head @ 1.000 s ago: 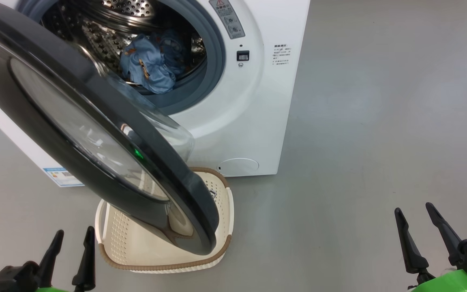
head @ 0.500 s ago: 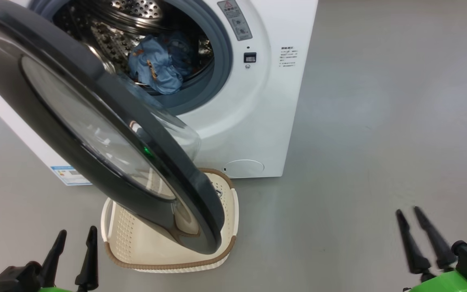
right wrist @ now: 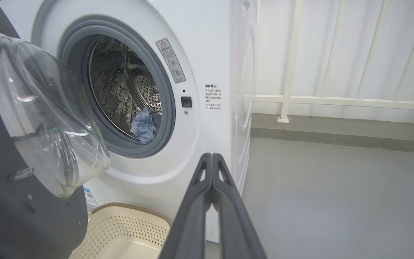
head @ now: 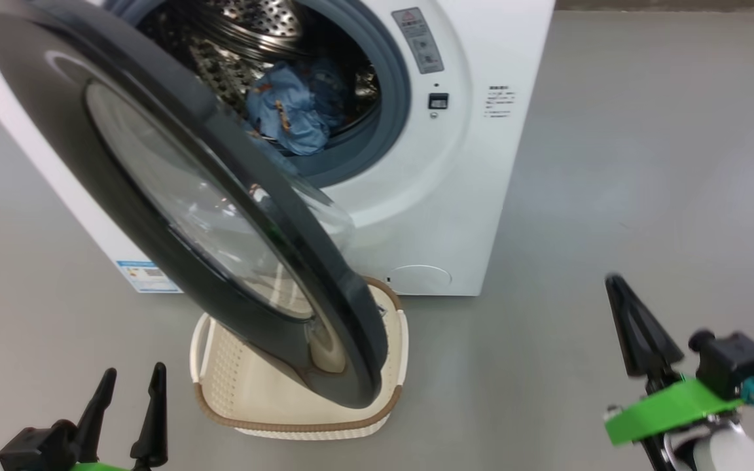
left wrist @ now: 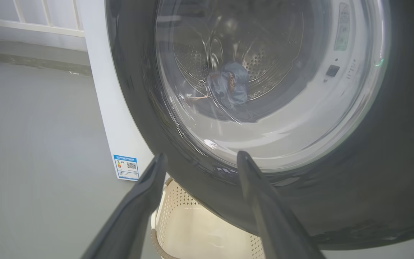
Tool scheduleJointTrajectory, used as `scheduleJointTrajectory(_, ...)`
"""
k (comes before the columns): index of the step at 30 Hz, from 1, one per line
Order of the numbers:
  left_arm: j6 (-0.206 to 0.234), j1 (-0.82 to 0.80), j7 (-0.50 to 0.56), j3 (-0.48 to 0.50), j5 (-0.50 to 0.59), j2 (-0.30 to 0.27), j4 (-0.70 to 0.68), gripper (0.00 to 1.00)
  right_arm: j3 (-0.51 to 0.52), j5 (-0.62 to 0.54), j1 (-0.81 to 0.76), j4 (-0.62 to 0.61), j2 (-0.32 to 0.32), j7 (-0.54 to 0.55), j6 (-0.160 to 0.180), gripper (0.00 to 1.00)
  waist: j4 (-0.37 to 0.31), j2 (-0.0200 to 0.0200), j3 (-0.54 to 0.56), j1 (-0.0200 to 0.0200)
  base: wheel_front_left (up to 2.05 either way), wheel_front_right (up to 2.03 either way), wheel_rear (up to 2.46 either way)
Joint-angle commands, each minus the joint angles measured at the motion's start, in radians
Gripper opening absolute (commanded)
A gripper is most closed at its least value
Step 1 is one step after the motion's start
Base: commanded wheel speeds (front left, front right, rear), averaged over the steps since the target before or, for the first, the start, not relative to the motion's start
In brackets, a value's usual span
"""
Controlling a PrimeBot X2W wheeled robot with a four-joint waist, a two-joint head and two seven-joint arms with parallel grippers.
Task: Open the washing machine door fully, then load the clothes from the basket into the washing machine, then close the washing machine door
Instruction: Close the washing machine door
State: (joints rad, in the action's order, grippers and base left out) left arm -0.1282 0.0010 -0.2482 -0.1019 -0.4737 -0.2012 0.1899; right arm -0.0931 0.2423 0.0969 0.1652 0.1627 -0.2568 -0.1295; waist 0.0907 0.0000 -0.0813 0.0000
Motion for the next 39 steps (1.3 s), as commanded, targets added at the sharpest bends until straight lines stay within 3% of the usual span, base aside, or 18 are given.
scheduleJointTrajectory(1, -0.003, -0.014, -0.014, 0.038, 0.01, -0.012, -0.032, 1.0, -0.031, 0.008, 0.051, -0.029, 0.004, -0.005, -0.001, 0.0, 0.017, 0.0, 0.006, 0.0, 0.0, 0.0, 0.0)
scheduleJointTrajectory(19, -0.003, 0.001, -0.014, 0.043, 0.027, -0.001, -0.073, 1.0, -0.206, 0.053, 0.249, -0.234, -0.026, -0.005, -0.001, 0.0, 0.087, 0.0, 0.034, 0.0, 0.0, 0.0, 0.0)
scheduleJointTrajectory(29, -0.003, 0.009, -0.014, 0.051, 0.023, 0.0, -0.075, 1.0, -0.434, 0.073, 0.275, -0.32, -0.034, -0.005, -0.001, 0.0, 0.093, 0.0, 0.041, 0.0, 0.0, 0.0, 0.0)
scheduleJointTrajectory(39, -0.003, 0.008, -0.014, 0.051, 0.023, 0.009, -0.08, 1.0, -0.624, 0.092, 0.247, -0.27, -0.022, -0.005, -0.001, 0.0, 0.099, 0.0, 0.033, 0.0, 0.0, 0.0, 0.0)
